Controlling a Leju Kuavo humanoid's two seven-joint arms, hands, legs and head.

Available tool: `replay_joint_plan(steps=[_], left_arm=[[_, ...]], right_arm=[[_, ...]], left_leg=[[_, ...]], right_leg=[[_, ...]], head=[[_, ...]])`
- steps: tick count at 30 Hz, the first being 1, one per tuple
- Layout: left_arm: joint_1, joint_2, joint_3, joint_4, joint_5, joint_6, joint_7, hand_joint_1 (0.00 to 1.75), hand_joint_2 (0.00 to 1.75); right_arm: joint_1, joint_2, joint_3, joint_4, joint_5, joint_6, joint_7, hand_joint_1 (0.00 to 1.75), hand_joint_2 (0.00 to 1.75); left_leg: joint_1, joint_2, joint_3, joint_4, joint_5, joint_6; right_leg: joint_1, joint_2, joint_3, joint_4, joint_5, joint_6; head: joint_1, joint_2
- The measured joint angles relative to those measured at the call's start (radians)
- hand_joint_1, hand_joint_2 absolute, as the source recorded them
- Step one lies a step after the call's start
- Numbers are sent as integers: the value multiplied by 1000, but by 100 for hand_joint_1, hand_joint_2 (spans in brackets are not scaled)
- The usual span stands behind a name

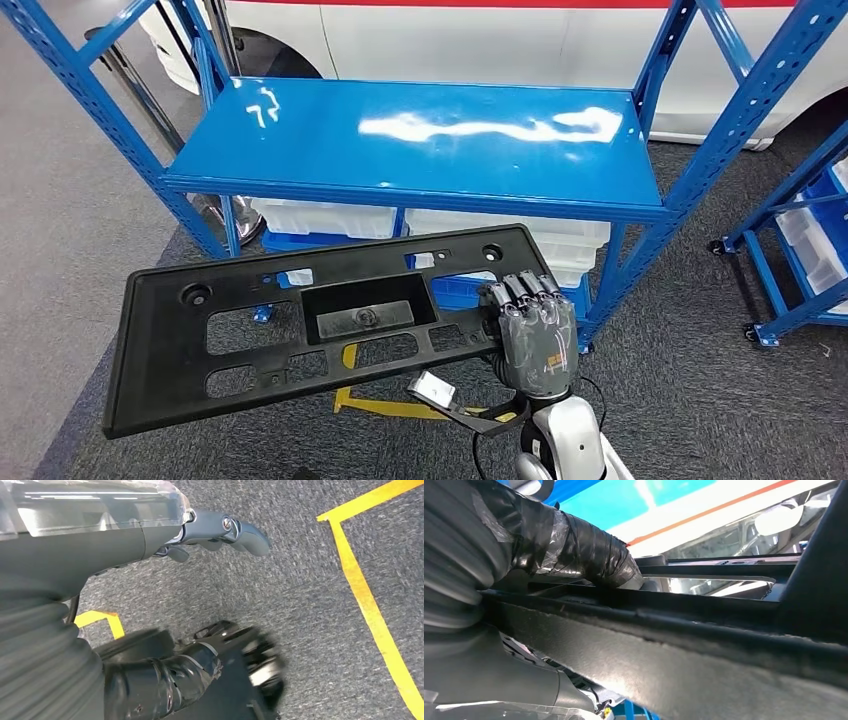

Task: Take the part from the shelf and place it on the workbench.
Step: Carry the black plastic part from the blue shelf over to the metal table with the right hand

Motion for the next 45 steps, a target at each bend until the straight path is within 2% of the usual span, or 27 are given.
replay_joint_plan(steps=[2, 4, 6, 8, 10, 11, 12, 13, 15, 17, 20, 22, 23, 25, 26, 27, 28, 31, 33, 36, 37, 38, 41, 42, 43, 44, 45], left_arm=[[-1, 2, 0, 0, -1, 0, 0, 0, 175], [0, 3, 0, 0, -2, 0, 0, 0, 175], [0, 2, 0, 0, -2, 0, 0, 0, 175], [-2, 2, 0, 0, -3, 0, -1, 0, 175], [-3, 1, 0, 0, -6, 0, -1, 0, 175], [-3, 1, 0, 0, -7, 0, -1, 0, 175], [-2, 0, 0, 0, -7, 0, -1, 0, 175], [-2, 0, 0, 0, -8, 0, -1, 0, 175], [-2, -1, 0, 0, -8, 0, -1, 0, 175], [-2, -2, 0, 0, -8, 0, -1, 0, 175], [-1, -2, 0, 0, -8, 0, -1, 0, 175], [-1, -2, 0, 0, -8, 0, -1, 0, 175], [-2, -2, 0, 0, -8, 0, -2, 0, 175], [-1, -2, 0, 0, -8, 0, -2, 0, 175], [0, -2, 0, 0, -8, 0, -2, 0, 175], [1, -2, 0, 0, -8, 0, -2, 0, 175], [2, -2, 0, 0, -7, 0, -2, 0, 175], [3, -1, 0, 0, -7, 0, -3, 0, 175], [4, -1, 0, 0, -6, 0, -3, 0, 175], [5, -1, 0, 0, -3, 0, -3, 0, 175], [4, -1, 0, 0, -2, 0, -3, 0, 175], [4, -1, 0, 0, 0, 0, -3, 0, 175], [6, -2, 0, 0, 1, 0, -3, 0, 175], [6, -2, 0, 0, 2, 0, -3, 0, 175], [7, -2, 0, 0, 2, 0, -3, 0, 175], [7, -2, 0, 0, 2, 0, -3, 0, 175], [7, -3, 0, 0, 2, 0, -3, 0, 175]], right_arm=[[0, 0, -3, 0, -2, 0, 0, 175, 175], [0, 0, -6, 0, -7, 0, 0, 175, 175], [0, 0, -10, 0, -11, 0, -1, 175, 175], [-1, -1, -13, 0, -13, 0, -2, 175, 175], [1, -1, -15, 2, -16, 0, -4, 175, 175], [3, -1, -17, 2, -16, 0, -4, 175, 175], [5, -2, -19, 3, -17, 0, -4, 175, 175], [6, -3, -21, 4, -17, 0, -4, 175, 175], [6, -4, -25, 4, -18, -1, -4, 175, 175], [8, -5, -30, 3, -19, -2, -4, 175, 175], [12, -7, -35, 3, -20, -2, -3, 175, 175], [13, -8, -36, 2, -20, -2, -3, 175, 175], [13, -8, -37, 2, -20, -3, -3, 175, 175], [16, -8, -37, 2, -21, -3, -3, 175, 175], [19, -8, -37, 2, -21, -3, -3, 175, 175], [22, -8, -37, 1, -21, -3, -3, 175, 175], [25, -8, -37, 1, -21, -4, -4, 175, 175], [28, -8, -38, -2, -21, -7, -9, 175, 175], [30, -8, -40, -5, -21, -12, -13, 175, 175], [36, -8, -45, -9, -21, -16, -17, 175, 175], [37, -8, -46, -10, -21, -17, -19, 175, 175], [38, -8, -47, -11, -21, -18, -20, 175, 175], [44, -9, -50, -12, -21, -21, -21, 175, 175], [47, -9, -51, -12, -21, -21, -21, 175, 175], [51, -10, -53, -12, -21, -21, -21, 175, 175], [54, -10, -54, -12, -22, -21, -21, 175, 175], [56, -10, -55, -13, -23, -22, -22, 175, 175]], left_leg=[[-8, -4, 46, -91, 22, 20], [-15, -5, 50, -107, 25, 30], [-9, -1, 58, -133, 40, 34], [-1, 5, 65, -157, 55, 38], [-1, 8, 60, -157, 57, 40], [-1, 9, 58, -154, 57, 39], [0, 10, 55, -149, 55, 37], [2, 10, 52, -142, 52, 34], [4, 11, 46, -122, 41, 23], [2, 11, 37, -99, 30, 10], [2, 12, 31, -93, 28, -5], [5, 10, 19, -66, 4, -15], [6, 8, 1, -25, -23, -20], [9, 6, -54, 102, -87, -28], [10, 6, -78, 156, -106, -30], [10, 6, -89, 180, -105, -30], [10, 6, -81, 167, -86, -29], [9, -19, 9, -21, 7, -15], [6, -37, 40, -92, 21, -8], [5, -24, 46, -111, 28, 3], [7, -17, 49, -121, 34, 11], [9, -9, 52, -130, 39, 18], [4, 11, 49, -132, 41, 28], [2, 18, 47, -129, 40, 29], [1, 25, 46, -126, 39, 29], [0, 31, 45, -122, 37, 28], [0, 36, 45, -117, 33, 27]], right_leg=[[-2, 1, -2, -2, 4, 7], [-7, 1, -4, -7, 11, 18], [-7, 0, -6, -3, 5, 28], [-7, 0, -35, 60, -39, 35], [-11, 0, -90, 176, -99, 44], [-14, 0, -110, 218, -111, 48], [-17, -1, -116, 232, -105, 53], [-20, -3, -102, 207, -82, 56], [-24, -11, -40, 90, -24, 61], [-23, -13, -5, 16, -4, 54], [-18, -6, -9, 11, -3, 35], [-22, -3, -11, 7, 1, 24], [-25, -3, -11, 5, 3, 20], [-24, -1, -13, 5, 4, 17], [-24, 0, -14, 5, 4, 17], [-23, 1, -14, 5, 4, 17], [-23, 4, -13, 5, 4, 17], [-23, 17, -12, 5, 6, 21], [-24, 26, -18, 5, 11, 31], [-23, 36, -22, 0, 16, 51], [-21, 30, -28, 13, 5, 55], [-19, 23, -41, 44, -16, 57], [-18, 7, -117, 212, -104, 57], [-18, 6, -130, 244, -111, 57], [-18, 4, -127, 244, -101, 57], [-18, 0, -104, 206, -75, 55], [-18, -8, -68, 141, -44, 53]], head=[[0, 0], [-1, 0], [0, 0], [1, 0], [2, 0], [2, 0], [2, 0], [2, 0], [2, 0], [1, 0], [1, 0], [1, 0], [0, 0], [0, 0], [0, 0], [0, 0], [0, 0], [1, 0], [0, 0], [1, 0], [1, 0], [2, 0], [2, 0], [2, 0], [2, 0], [2, 0], [2, 0]])
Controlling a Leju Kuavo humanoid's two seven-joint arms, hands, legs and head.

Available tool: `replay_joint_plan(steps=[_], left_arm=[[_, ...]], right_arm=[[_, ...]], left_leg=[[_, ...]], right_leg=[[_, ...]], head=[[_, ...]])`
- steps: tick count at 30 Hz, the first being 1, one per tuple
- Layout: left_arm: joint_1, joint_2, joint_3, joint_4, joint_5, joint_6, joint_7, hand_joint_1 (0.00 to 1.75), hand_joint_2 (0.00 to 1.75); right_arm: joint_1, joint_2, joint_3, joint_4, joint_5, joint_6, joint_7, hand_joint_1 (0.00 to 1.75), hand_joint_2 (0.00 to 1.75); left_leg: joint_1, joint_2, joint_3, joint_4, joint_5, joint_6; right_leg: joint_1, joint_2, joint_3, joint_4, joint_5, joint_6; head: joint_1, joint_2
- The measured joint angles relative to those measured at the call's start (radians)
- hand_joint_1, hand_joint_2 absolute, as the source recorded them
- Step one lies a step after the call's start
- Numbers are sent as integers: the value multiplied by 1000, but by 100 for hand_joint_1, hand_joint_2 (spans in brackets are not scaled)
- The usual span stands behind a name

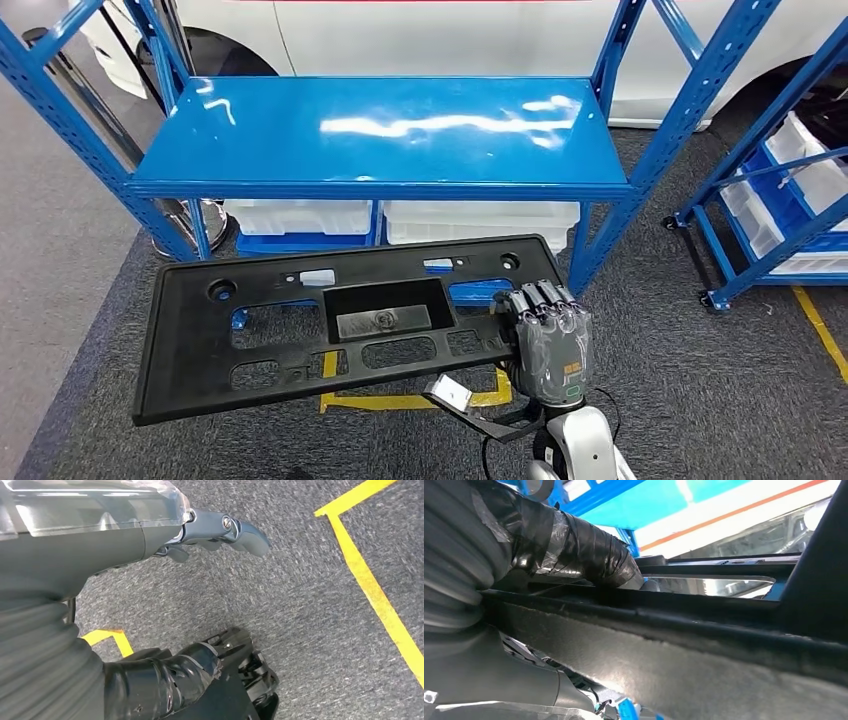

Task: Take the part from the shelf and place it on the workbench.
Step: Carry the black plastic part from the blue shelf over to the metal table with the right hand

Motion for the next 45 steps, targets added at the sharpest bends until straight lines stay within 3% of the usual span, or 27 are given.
replay_joint_plan(steps=[2, 3, 7, 9, 11, 12, 13, 14, 17, 19, 21, 23, 25, 27, 28, 29, 32, 34, 37, 39, 42, 43, 44, 45], left_arm=[[0, -1, 0, 0, 1, 0, 0, 0, 175], [0, -1, 0, 0, 2, 0, -1, 0, 175], [0, -1, 0, 0, 5, 1, -3, 0, 175], [1, -1, 0, 0, 7, 2, -4, 0, 175], [4, -1, 0, 0, 9, 3, -7, 0, 175], [6, -1, 0, 0, 12, 4, -9, 0, 175], [8, -1, 0, 0, 15, 4, -11, 0, 175], [10, -1, 0, 0, 18, 5, -14, 0, 175], [14, -1, 0, 0, 29, 9, -19, 0, 175], [16, 0, 1, 0, 37, 13, -21, 0, 175], [19, 0, 1, 0, 46, 15, -21, 0, 175], [22, -1, 2, 0, 51, 16, -22, 0, 175], [22, -1, 2, 0, 53, 16, -22, 0, 175], [24, -2, 2, 0, 58, 17, -23, 0, 175], [26, -2, 3, 0, 63, 17, -24, 0, 175], [27, -2, 4, 0, 68, 19, -26, 0, 175], [28, -4, 8, 0, 81, 23, -31, 0, 175], [28, -5, 10, 0, 84, 26, -33, 0, 175], [27, -6, 11, 0, 85, 29, -33, 0, 175], [27, -6, 11, 0, 86, 30, -33, 0, 175], [28, -6, 11, 0, 87, 30, -33, 0, 175], [29, -6, 11, 0, 87, 30, -33, 0, 175], [30, -6, 11, 0, 88, 30, -33, 0, 175], [31, -6, 11, 0, 88, 30, -33, 0, 175]], right_arm=[[5, 0, -3, -3, -2, -3, -3, 175, 175], [8, 0, -5, -6, -3, -6, -4, 175, 175], [30, -1, -12, -23, -5, -18, -9, 175, 175], [43, -1, -18, -36, -3, -21, -16, 175, 175], [62, 0, -29, -52, 0, -23, -34, 175, 175], [77, 1, -39, -62, 1, -24, -49, 175, 175], [95, 3, -52, -74, 2, -24, -68, 175, 175], [114, 7, -67, -88, 1, -24, -89, 175, 175], [168, 32, -124, -140, -12, -26, -157, 175, 175], [209, 56, -171, -179, -43, -28, -206, 175, 175], [250, 83, -223, -218, -86, -29, -265, 175, 175], [278, 102, -264, -247, -112, -31, -299, 175, 175], [293, 113, -294, -263, -128, -33, -317, 175, 175], [319, 131, -328, -278, -190, -33, -373, 175, 175], [338, 144, -349, -287, -247, -33, -420, 175, 175], [359, 158, -373, -300, -318, -33, -474, 175, 175], [414, 196, -442, -348, -504, -33, -598, 175, 175], [438, 214, -480, -376, -552, -34, -622, 175, 175], [464, 235, -518, -400, -564, -36, -627, 175, 175], [472, 246, -528, -411, -563, -36, -632, 175, 175], [478, 258, -536, -418, -562, -36, -636, 175, 175], [480, 261, -539, -419, -562, -36, -636, 175, 175], [482, 263, -541, -419, -562, -36, -636, 175, 175], [483, 264, -544, -419, -563, -36, -636, 175, 175]], left_leg=[[-4, 9, -2, 13, -9, -7], [-5, 13, -3, 17, -12, -12], [-4, 17, -4, 28, -24, -31], [1, -7, -32, 94, -71, -43], [5, -25, -87, 220, -134, -52], [7, -28, -109, 269, -148, -55], [7, -29, -118, 287, -144, -55], [8, -30, -109, 265, -120, -53], [7, -66, -23, 75, -25, -37], [4, -88, 5, 15, -15, -28], [4, -80, 10, 2, -14, -21], [8, -63, 17, -17, -3, -10], [8, -43, 20, -28, 2, 0], [5, -25, 18, -25, 1, 4], [5, -16, 16, -22, -1, 5], [4, -9, 16, -18, -3, 4], [2, 8, 15, -2, -15, -5], [-2, 17, 15, 8, -23, -16], [-1, 27, 19, 11, -29, -32], [3, 7, 4, 52, -63, -44], [8, -27, -73, 231, -164, -57], [8, -29, -94, 279, -179, -58], [9, -30, -100, 296, -175, -58], [9, -31, -83, 265, -148, -56]], right_leg=[[6, -22, 58, -108, 33, -9], [10, -27, 70, -133, 35, -15], [10, -10, 69, -144, 40, -34], [4, -1, 70, -149, 44, -42], [3, 11, 69, -149, 45, -44], [3, 17, 69, -149, 45, -44], [3, 24, 69, -149, 45, -44], [3, 32, 70, -149, 45, -44], [3, 56, 71, -149, 46, -40], [0, 69, 66, -151, 50, -30], [-1, 78, 64, -156, 54, -16], [2, 59, 57, -142, 41, -8], [4, 25, 15, -53, -15, -5], [4, 14, -43, 72, -72, -2], [4, 13, -55, 102, -76, 0], [4, 11, -47, 94, -61, 1], [6, -22, 54, -88, 16, -5], [12, -32, 85, -148, 27, -16], [12, -12, 83, -153, 32, -32], [6, 0, 82, -158, 38, -43], [4, 16, 75, -158, 43, -49], [5, 23, 73, -157, 43, -50], [5, 31, 72, -155, 44, -50], [5, 39, 72, -154, 44, -50]], head=[[0, 0], [0, 0], [-1, 0], [-1, 0], [-2, 0], [-2, 0], [-2, 0], [-2, 0], [-2, 0], [-1, 0], [-2, 0], [-1, 0], [0, 0], [0, 0], [0, 0], [0, 0], [0, 0], [0, 0], [-1, 0], [-1, 0], [-2, 0], [-2, 0], [-2, 0], [-2, 0]])
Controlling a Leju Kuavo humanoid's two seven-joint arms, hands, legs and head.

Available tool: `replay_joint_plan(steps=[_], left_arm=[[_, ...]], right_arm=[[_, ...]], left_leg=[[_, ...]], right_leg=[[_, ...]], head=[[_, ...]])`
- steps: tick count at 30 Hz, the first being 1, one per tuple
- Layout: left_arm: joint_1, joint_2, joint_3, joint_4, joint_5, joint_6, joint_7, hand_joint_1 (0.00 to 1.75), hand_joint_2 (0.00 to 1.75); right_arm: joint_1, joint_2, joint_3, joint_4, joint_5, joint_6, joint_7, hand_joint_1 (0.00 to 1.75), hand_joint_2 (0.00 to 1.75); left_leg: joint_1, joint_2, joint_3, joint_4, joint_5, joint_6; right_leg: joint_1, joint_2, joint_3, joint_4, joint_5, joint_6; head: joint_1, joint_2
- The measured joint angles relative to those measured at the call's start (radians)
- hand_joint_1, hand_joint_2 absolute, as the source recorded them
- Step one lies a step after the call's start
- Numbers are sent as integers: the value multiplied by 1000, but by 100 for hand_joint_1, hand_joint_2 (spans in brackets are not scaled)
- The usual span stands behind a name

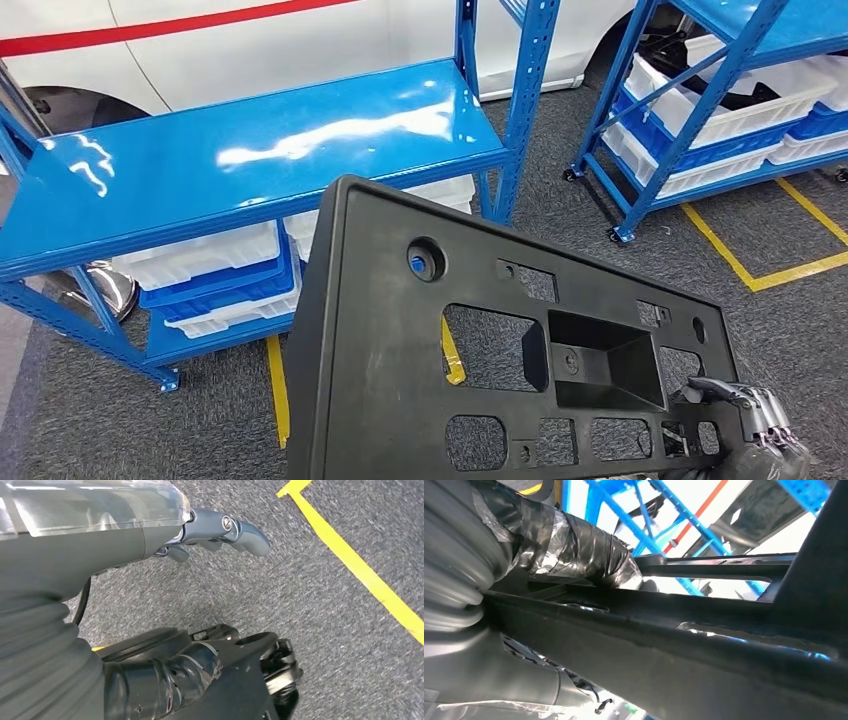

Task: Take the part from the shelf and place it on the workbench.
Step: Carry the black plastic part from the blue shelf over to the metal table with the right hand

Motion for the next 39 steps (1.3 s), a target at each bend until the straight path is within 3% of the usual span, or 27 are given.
replay_joint_plan(steps=[2, 3, 5, 7, 9, 12, 13, 14, 15, 17, 19, 22, 24, 25, 27, 29, 30, 31, 33, 34, 36, 38, 39], left_arm=[[0, 0, 0, 0, 2, 0, -1, 0, 175], [0, 0, 0, 0, 4, 0, -2, 0, 175], [0, 1, 1, 0, 7, 1, -4, 0, 175], [0, 1, 1, 0, 9, 2, -6, 0, 175], [0, 0, 1, 0, 10, 2, -7, 0, 175], [2, 0, 1, 0, 13, 2, -8, 0, 175], [3, 0, 1, 0, 14, 2, -8, 0, 175], [3, 0, 1, 0, 15, 2, -8, 0, 175], [3, 0, 1, 0, 16, 2, -8, 0, 175], [2, 0, 1, 0, 16, 2, -9, 0, 175], [1, 0, 1, 1, 16, 2, -9, 0, 175], [-3, 0, 1, 1, 16, 2, -9, 0, 175], [-5, 0, 1, 1, 16, 2, -9, 0, 175], [-5, 0, 1, 1, 16, 2, -10, 0, 175], [-3, 0, 1, 1, 16, 2, -10, 0, 175], [0, 0, 1, 1, 16, 1, -10, 0, 175], [0, 0, 0, 1, 16, 1, -10, 0, 175], [0, 0, 0, 1, 15, 1, -10, 0, 175], [-2, 1, 0, 1, 14, 1, -11, 0, 175], [-3, 2, 0, 1, 14, 1, -12, 0, 175], [-7, 4, 0, 2, 13, 1, -13, 0, 175], [-8, 3, 0, 2, 14, 2, -13, 0, 175], [-8, 3, 0, 2, 15, 2, -13, 0, 175]], right_arm=[[2, 5, -5, -3, -10, 0, -4, 175, 175], [4, 8, -9, -6, -22, 0, -9, 175, 175], [11, 15, -19, -15, -58, 0, -24, 175, 175], [22, 21, -36, -28, -91, 0, -37, 175, 175], [32, 23, -54, -40, -110, 0, -47, 175, 175], [36, 23, -71, -48, -114, 0, -54, 175, 175], [38, 23, -76, -49, -113, 0, -55, 175, 175], [39, 23, -81, -49, -112, 0, -54, 175, 175], [41, 23, -85, -49, -111, 0, -53, 175, 175], [41, 23, -91, -49, -109, 0, -52, 175, 175], [41, 23, -95, -50, -96, 0, -52, 175, 175], [41, 23, -107, -52, -72, 0, -51, 175, 175], [41, 24, -113, -54, -67, 0, -51, 175, 175], [41, 25, -114, -54, -63, 0, -51, 175, 175], [40, 28, -117, -55, -42, 0, -45, 175, 175], [40, 29, -119, -55, -7, 0, -30, 175, 175], [39, 29, -121, -54, 13, 0, -19, 175, 175], [37, 29, -122, -52, 31, 0, -8, 175, 175], [31, 29, -124, -48, 53, 0, 11, 175, 175], [27, 29, -125, -45, 55, 0, 18, 175, 175], [20, 28, -126, -42, 40, 0, 27, 175, 175], [17, 27, -126, -41, 12, 0, 30, 175, 175], [17, 25, -126, -41, 2, 0, 29, 175, 175]], left_leg=[[0, -25, 70, -141, 73, 10], [-1, -42, 101, -207, 95, 15], [-4, -65, 125, -263, 104, 24], [-4, -53, 127, -272, 110, 32], [-1, -34, 132, -289, 121, 45], [-3, 0, 132, -295, 126, 57], [-4, 11, 130, -293, 125, 57], [-4, 21, 129, -291, 124, 57], [-4, 30, 128, -287, 121, 56], [-4, 45, 128, -278, 114, 49], [-9, 55, 127, -265, 104, 38], [-13, 67, 129, -261, 99, 25], [-9, 53, 121, -241, 78, 16], [-7, 38, 106, -206, 53, 11], [-4, 10, 52, -83, -14, 4], [-4, 3, 6, 12, -41, 4], [-4, 1, 7, 8, -24, 7], [-5, -2, 25, -34, 11, 13], [-8, -29, 85, -168, 83, 29], [-9, -45, 108, -220, 101, 37], [-13, -62, 123, -261, 104, 45], [-12, -48, 130, -280, 113, 48], [-10, -39, 135, -293, 120, 50]], right_leg=[[0, 17, 1, 2, 1, 2], [0, 26, 0, 2, 2, 6], [-2, 39, -6, 1, 8, 17], [-5, 49, -10, -1, 13, 31], [-2, 26, -23, 24, -8, 40], [0, -20, -95, 180, -97, 44], [0, -24, -117, 229, -115, 46], [-1, -27, -123, 249, -115, 48], [-1, -31, -111, 232, -97, 48], [-3, -50, -45, 118, -44, 47], [0, -68, 4, 26, -20, 38], [5, -58, 7, 11, -21, 21], [2, -48, 5, 7, -16, 10], [0, -43, 4, 5, -14, 5], [1, -32, 0, 5, -11, 0], [3, -16, -1, 5, -10, -2], [5, -7, -1, 5, -10, -2], [6, 2, 1, 5, -10, -2], [8, 18, 4, 5, -9, -1], [7, 25, 3, 5, -7, 2], [2, 37, -4, 3, -1, 12], [-1, 44, -7, 0, 5, 25], [1, 34, -8, 3, 2, 30]], head=[[0, 0], [0, 0], [0, 0], [0, 0], [2, 0], [5, 0], [5, 0], [5, 0], [5, 0], [5, 0], [4, 0], [4, 0], [4, 0], [4, 0], [4, 0], [4, 0], [4, 0], [4, 0], [4, 0], [4, 0], [4, 0], [4, 0], [4, 0]])
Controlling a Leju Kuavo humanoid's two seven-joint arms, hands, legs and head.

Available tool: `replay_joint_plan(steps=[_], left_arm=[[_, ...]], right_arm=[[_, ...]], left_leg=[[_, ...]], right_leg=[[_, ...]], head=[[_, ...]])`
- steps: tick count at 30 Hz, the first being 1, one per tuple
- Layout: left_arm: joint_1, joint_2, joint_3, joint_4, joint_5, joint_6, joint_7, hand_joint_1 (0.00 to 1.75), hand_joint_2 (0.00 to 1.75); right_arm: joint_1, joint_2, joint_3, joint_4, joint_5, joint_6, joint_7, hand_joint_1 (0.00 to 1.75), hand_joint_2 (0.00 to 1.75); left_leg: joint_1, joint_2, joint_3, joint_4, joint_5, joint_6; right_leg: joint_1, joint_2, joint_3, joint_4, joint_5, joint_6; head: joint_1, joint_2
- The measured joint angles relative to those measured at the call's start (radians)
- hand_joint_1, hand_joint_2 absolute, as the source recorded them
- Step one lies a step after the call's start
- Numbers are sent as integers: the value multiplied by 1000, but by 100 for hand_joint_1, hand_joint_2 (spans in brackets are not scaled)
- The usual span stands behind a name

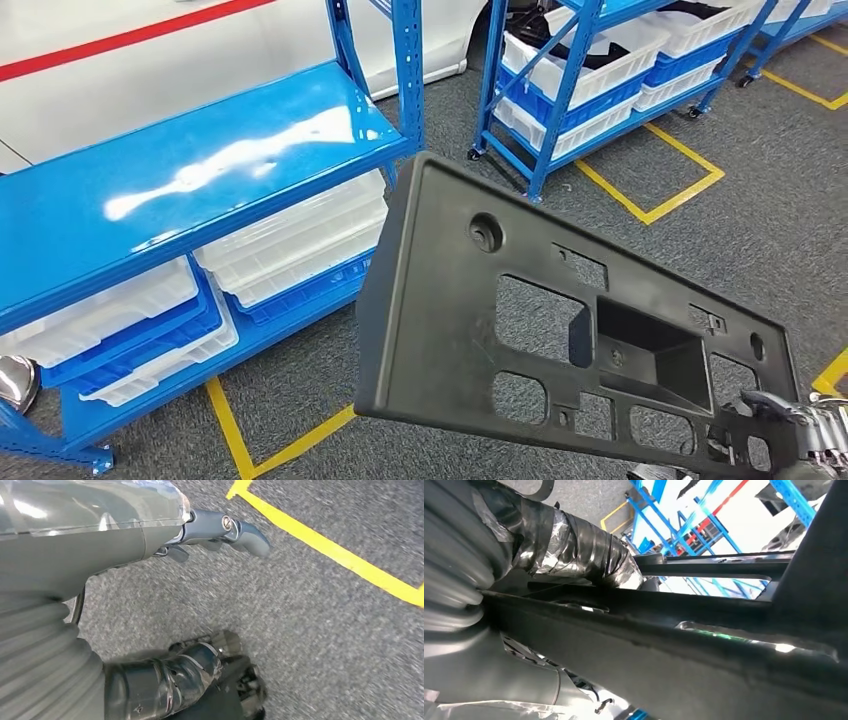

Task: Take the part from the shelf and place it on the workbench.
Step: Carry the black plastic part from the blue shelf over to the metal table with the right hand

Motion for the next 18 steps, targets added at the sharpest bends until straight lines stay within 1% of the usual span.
replay_joint_plan(steps=[1, 2, 3, 4, 5, 6, 7, 8, 9, 10, 11, 12, 13, 14, 15, 16, 17, 18], left_arm=[[1, 0, 0, 0, 1, 0, 1, 0, 175], [1, -1, 0, 0, 2, 0, 2, 0, 175], [2, 0, 0, 0, 2, 0, 3, 0, 175], [3, 0, 0, 0, 3, 0, 4, 0, 175], [5, 0, 0, 0, 4, 0, 5, 0, 175], [6, -1, 0, 0, 5, 0, 6, 0, 175], [6, -1, 0, 0, 6, 0, 6, 0, 175], [6, -1, 0, 0, 7, 0, 6, 0, 175], [5, -1, 0, 0, 8, 0, 6, 0, 175], [5, 0, 0, 0, 9, 0, 6, 0, 175], [4, 0, 0, 0, 10, 1, 6, 0, 175], [4, 0, 0, 1, 11, 1, 5, 0, 175], [3, 1, 0, 1, 11, 1, 4, 0, 175], [3, 1, 0, 1, 12, 1, 4, 0, 175], [2, 1, 0, 1, 13, 1, 4, 0, 175], [2, 1, 0, 1, 13, 2, 4, 0, 175], [3, 1, 0, 1, 14, 2, 4, 0, 175], [4, 1, 0, 1, 14, 2, 5, 0, 175]], right_arm=[[-1, -2, 0, 0, -9, 0, 0, 175, 175], [-3, -4, 0, 0, -16, 0, -1, 175, 175], [-4, -7, 0, 1, -21, 0, -2, 175, 175], [-6, -10, 1, 1, -26, 0, -4, 175, 175], [-5, -12, 0, 1, -30, 0, -6, 175, 175], [-5, -13, 0, 2, -34, 0, -7, 175, 175], [-4, -14, 0, 2, -37, 0, -9, 175, 175], [-4, -15, 0, 2, -40, 0, -11, 175, 175], [-5, -16, 0, 2, -44, 0, -14, 175, 175], [-5, -17, 0, 2, -48, 0, -16, 175, 175], [-5, -18, 0, 1, -52, 0, -17, 175, 175], [-5, -18, -1, 1, -56, 0, -18, 175, 175], [-3, -19, -2, 0, -61, 0, -18, 175, 175], [-2, -19, -4, 0, -65, 0, -18, 175, 175], [0, -19, -5, -1, -68, 0, -18, 175, 175], [2, -19, -6, -2, -71, 0, -18, 175, 175], [4, -19, -7, -3, -74, 0, -18, 175, 175], [6, -19, -8, -3, -76, 0, -18, 175, 175]], left_leg=[[3, 11, 5, -13, 7, 3], [5, 22, 9, -21, 12, 5], [3, 31, 9, -23, 12, 7], [2, 43, 8, -21, 11, 9], [2, 54, 7, -18, 10, 9], [2, 65, 7, -16, 7, 9], [3, 75, 6, -12, 4, 7], [4, 84, 6, -6, -1, 3], [5, 91, 6, 2, -7, -3], [4, 97, 3, 12, -15, -10], [2, 103, 1, 21, -21, -16], [0, 108, 0, 27, -26, -21], [-1, 114, 0, 30, -28, -25], [0, 117, 1, 30, -30, -29], [2, 111, 0, 36, -37, -33], [5, 97, -7, 55, -55, -38], [7, 77, -24, 96, -83, -41], [8, 58, -50, 155, -118, -43]], right_leg=[[2, -17, -9, 20, -15, 3], [3, -38, -27, 59, -41, 5], [3, -53, -52, 111, -71, 9], [1, -60, -80, 169, -100, 12], [-2, -62, -100, 213, -115, 16], [-5, -64, -106, 229, -113, 19], [-8, -66, -97, 215, -95, 23], [-11, -74, -69, 166, -64, 26], [-12, -90, -36, 108, -42, 29], [-11, -103, -10, 58, -26, 26], [-9, -112, 7, 24, -19, 21], [-6, -115, 9, 15, -24, 13], [-3, -106, 6, 15, -23, 4], [-3, -98, 4, 15, -21, -4], [-3, -91, 3, 14, -20, -9], [-4, -85, 2, 12, -17, -15], [-5, -78, 0, 11, -15, -19], [-5, -71, -2, 11, -14, -23]], head=[[1, 0], [1, 0], [2, 0], [2, 0], [2, 0], [2, 0], [2, 0], [2, 0], [2, 0], [2, 0], [1, 0], [1, 0], [0, 0], [-1, 0], [-1, 0], [-1, 0], [-1, 0], [-1, 0]])
